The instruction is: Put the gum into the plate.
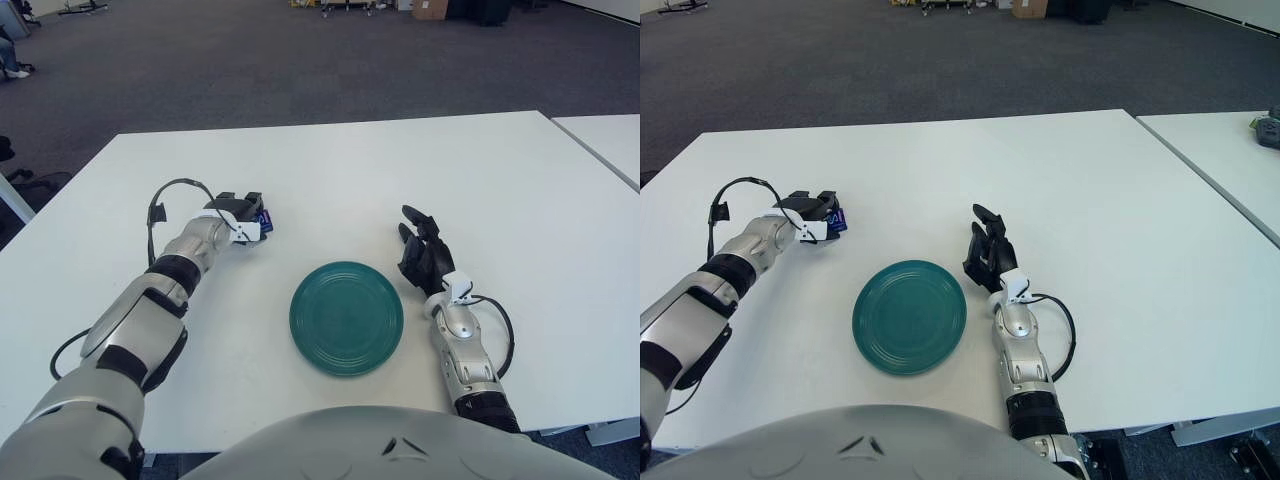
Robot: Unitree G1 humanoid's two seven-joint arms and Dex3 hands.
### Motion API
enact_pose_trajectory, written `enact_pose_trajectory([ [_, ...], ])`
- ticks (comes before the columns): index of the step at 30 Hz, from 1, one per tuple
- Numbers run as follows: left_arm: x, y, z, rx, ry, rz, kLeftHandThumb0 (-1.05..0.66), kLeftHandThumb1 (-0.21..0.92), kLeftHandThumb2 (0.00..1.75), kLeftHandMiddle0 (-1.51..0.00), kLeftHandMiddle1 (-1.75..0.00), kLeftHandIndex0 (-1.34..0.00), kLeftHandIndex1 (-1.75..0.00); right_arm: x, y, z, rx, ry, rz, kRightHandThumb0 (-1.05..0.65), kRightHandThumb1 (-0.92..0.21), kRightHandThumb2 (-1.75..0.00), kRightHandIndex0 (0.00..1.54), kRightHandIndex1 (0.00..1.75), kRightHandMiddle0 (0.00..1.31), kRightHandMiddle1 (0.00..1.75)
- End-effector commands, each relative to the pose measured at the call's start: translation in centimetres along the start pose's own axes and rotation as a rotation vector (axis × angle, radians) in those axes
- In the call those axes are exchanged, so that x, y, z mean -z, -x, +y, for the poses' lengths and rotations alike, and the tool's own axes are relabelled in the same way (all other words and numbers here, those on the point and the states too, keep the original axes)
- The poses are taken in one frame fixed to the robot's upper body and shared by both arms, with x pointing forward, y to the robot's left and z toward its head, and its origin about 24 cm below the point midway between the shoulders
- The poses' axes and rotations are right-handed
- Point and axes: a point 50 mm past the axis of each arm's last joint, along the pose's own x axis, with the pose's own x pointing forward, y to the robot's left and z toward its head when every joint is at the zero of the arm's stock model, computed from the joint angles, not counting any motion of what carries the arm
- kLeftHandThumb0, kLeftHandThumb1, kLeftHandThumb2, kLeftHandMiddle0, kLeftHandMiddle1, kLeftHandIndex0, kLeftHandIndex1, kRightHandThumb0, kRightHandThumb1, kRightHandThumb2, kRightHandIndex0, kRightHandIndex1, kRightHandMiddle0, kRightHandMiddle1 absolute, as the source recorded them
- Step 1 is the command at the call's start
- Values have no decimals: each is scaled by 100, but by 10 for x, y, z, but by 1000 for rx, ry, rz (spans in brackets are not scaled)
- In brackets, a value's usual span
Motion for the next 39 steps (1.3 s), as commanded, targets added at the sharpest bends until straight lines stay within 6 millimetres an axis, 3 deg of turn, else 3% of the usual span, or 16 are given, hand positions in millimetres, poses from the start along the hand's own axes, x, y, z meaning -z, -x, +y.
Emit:
enact_pose_trajectory([
  [1,0,7,-62,249,73,9,5,57,80,-37,-174,-25,-174,41,21,-10,59,-18,236,-90,-92,-96,32,1,0,63],
  [4,-2,7,-64,264,113,2,1,41,113,-51,-170,-37,-175,40,21,-10,61,-19,237,-90,-92,-96,33,1,0,64],
  [10,-5,7,-67,272,171,-4,0,24,136,-68,-161,-49,-175,39,21,-10,57,-23,235,-89,-92,-96,33,1,0,63],
  [19,-10,7,-74,187,164,0,0,15,146,-77,-161,-53,-175,38,19,-12,63,-26,233,-88,-92,-96,34,1,0,63],
  [30,-8,11,-79,-3,148,-13,0,14,146,-79,-156,-55,-175,36,18,-13,60,-34,222,-87,-92,-97,34,1,0,63],
  [39,-2,12,-19,-198,154,-89,0,14,146,-80,-155,-54,-175,36,17,-14,66,-53,221,-86,-92,-97,35,1,0,63],
])
